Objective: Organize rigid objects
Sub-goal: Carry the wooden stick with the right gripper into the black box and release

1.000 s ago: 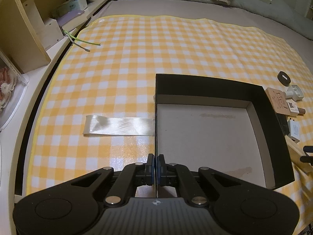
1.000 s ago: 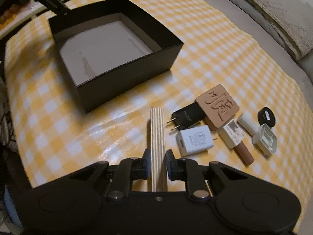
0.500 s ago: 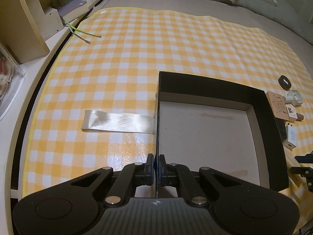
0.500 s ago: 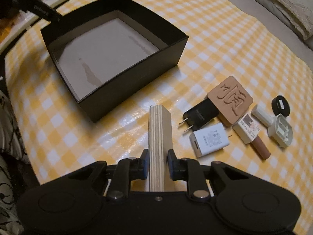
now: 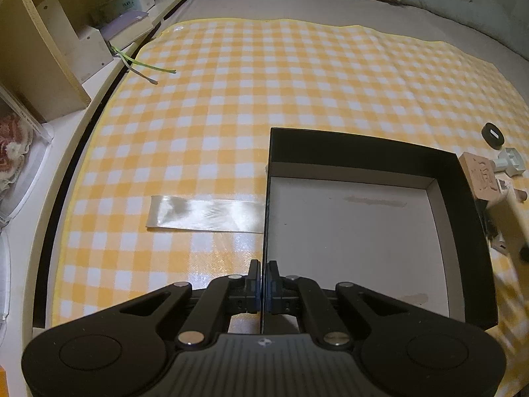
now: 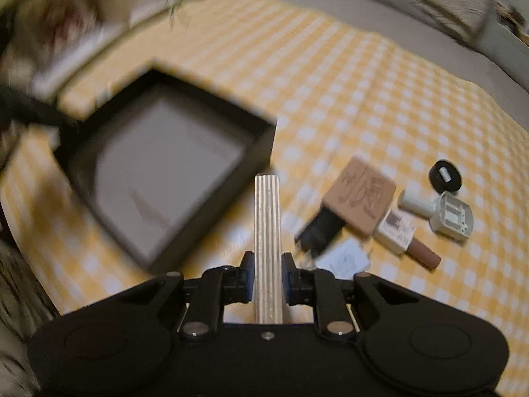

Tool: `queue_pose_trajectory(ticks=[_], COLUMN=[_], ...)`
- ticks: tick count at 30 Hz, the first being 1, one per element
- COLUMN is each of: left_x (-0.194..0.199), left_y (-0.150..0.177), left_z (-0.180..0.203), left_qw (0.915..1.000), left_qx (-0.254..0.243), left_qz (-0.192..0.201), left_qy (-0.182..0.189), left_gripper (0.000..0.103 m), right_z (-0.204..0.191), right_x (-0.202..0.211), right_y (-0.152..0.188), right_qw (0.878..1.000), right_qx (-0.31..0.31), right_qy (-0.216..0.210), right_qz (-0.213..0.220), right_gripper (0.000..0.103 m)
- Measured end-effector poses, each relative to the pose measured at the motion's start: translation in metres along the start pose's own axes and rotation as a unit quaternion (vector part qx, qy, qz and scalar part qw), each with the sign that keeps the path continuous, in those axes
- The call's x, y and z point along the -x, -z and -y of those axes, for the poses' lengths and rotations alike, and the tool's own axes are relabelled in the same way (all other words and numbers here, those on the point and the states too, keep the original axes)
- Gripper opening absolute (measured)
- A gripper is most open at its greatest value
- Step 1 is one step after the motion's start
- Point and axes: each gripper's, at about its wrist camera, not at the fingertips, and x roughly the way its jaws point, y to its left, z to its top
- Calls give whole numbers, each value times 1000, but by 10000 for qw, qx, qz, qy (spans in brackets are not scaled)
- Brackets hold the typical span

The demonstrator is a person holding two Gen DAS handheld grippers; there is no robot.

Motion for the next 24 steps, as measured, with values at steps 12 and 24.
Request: queue_pose_trajectory(ticks=[12,24], left_x=[4,7], left_y=[2,3], left_z=[-4,-6], left_qw=[10000,9999], left_qx=[22,31], left_qz=[26,35], left_qy=[60,120], left_gripper=[3,4], right_z=[-37,-47], right_x=[-3,-29], right_y=[-48,-55], right_qw=[9867,9709], right_qx=[-1487,-2268], right_qy=[-499,688], right_qz=[425,336], right_gripper=[17,17])
